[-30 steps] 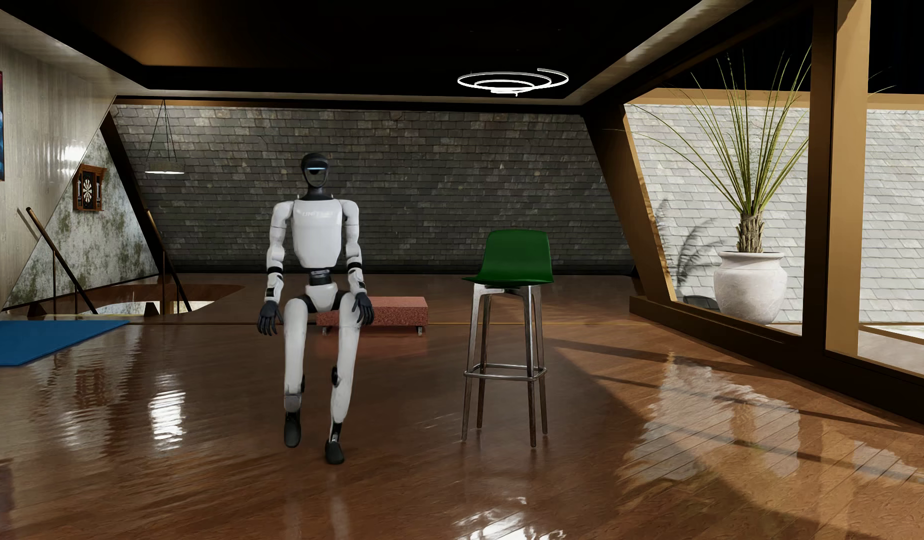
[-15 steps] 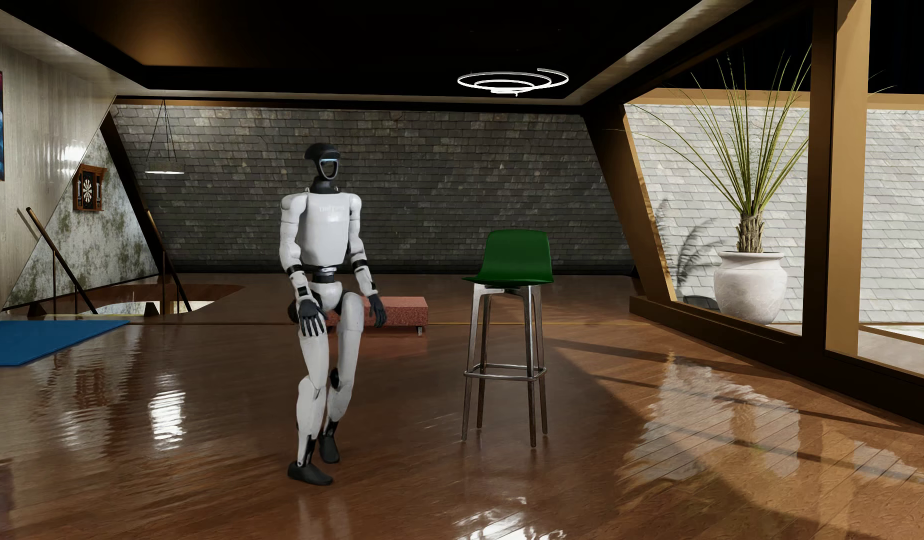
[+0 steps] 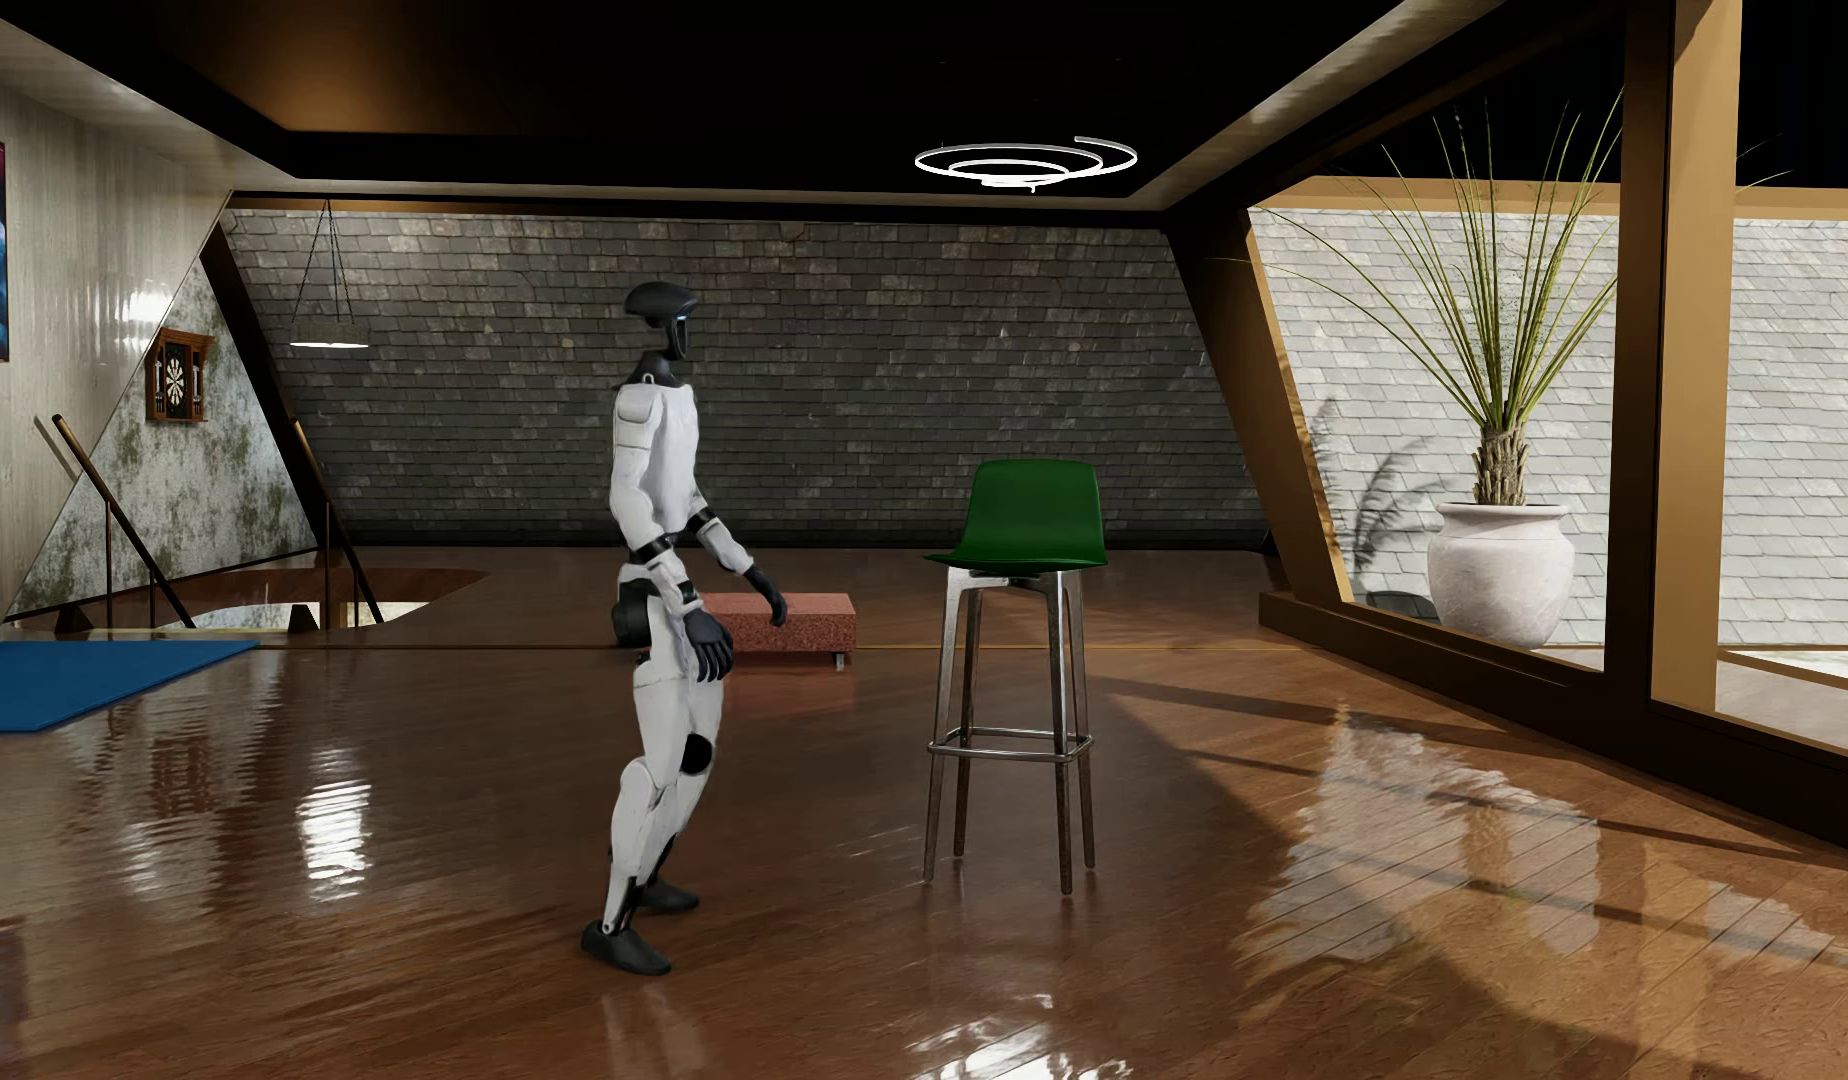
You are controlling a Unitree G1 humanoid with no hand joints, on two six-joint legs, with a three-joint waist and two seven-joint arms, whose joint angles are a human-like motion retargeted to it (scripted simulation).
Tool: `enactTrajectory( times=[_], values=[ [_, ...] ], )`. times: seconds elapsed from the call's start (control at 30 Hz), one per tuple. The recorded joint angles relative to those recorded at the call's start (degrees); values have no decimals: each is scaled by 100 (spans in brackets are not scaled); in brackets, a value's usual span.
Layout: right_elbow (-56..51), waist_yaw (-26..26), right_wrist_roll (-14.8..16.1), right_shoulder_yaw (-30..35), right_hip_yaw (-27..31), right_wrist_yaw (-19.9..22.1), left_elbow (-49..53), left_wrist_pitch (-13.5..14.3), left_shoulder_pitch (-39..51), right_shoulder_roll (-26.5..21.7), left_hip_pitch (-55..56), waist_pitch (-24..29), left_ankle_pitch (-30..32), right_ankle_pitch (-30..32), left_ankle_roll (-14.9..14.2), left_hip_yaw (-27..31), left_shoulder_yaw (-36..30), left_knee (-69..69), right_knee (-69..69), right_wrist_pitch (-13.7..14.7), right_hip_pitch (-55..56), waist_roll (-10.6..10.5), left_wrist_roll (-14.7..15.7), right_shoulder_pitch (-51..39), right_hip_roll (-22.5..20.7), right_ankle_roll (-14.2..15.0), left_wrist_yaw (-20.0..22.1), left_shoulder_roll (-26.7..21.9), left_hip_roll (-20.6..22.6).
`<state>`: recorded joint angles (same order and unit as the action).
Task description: Walk to the coffeetable
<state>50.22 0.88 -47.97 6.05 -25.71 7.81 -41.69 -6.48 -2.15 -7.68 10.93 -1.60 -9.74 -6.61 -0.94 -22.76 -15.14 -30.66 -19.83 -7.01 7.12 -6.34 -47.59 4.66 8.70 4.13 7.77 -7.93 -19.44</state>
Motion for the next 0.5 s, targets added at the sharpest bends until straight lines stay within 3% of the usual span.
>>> enactTrajectory(
  times=[0.03,0.07,0.1,0.2,0.27,0.33,0.4,0.47,0.5],
  values=[
    [-66,-15,100,-40,-231,-8,-69,-93,32,-42,-245,-43,224,37,-174,-1001,-60,494,110,-78,-97,-6,-101,58,44,65,2,90,-169],
    [-136,-44,218,-110,-461,17,-159,-163,67,-68,-349,-74,560,59,-489,-1442,-118,806,167,-153,-191,-4,-168,113,97,149,-12,139,-179],
    [-209,-80,334,-192,-704,73,-262,-211,105,-92,-366,-94,538,92,-428,-1473,-186,1047,229,-212,-310,0,-214,173,162,243,-27,172,-63],
    [-202,-199,501,-202,-1343,187,-526,-165,37,-189,-382,-126,473,297,-345,-847,-248,1491,353,-309,-700,45,-127,245,425,533,-50,195,434],
    [-16,-280,356,31,-1636,56,-746,-94,-94,-294,-397,-158,391,417,-205,-541,-141,1588,203,-392,-848,103,83,124,740,758,-109,208,769],
    [123,-351,250,66,-1873,38,-1006,-197,-182,-337,-350,-166,266,535,-19,-206,-92,1571,-315,-353,-883,175,104,-33,1261,912,-132,231,1173],
    [-21,-376,277,-21,-1904,107,-1420,-358,-93,-417,-241,-90,2,668,189,150,-127,1274,-1510,-224,-680,299,-5,-66,2166,680,-98,335,1665],
    [-292,-351,363,-36,-1715,135,-1652,-417,13,-479,-258,62,-199,499,383,512,-224,1058,-2776,-136,-406,521,-119,-92,3146,-172,-113,475,2281],
    [-447,-291,404,-56,-1174,176,-1707,-405,66,-463,-324,140,-241,152,470,774,-245,1026,-3225,-100,-80,631,-147,-72,3254,-342,-101,491,2576]
  ],
)
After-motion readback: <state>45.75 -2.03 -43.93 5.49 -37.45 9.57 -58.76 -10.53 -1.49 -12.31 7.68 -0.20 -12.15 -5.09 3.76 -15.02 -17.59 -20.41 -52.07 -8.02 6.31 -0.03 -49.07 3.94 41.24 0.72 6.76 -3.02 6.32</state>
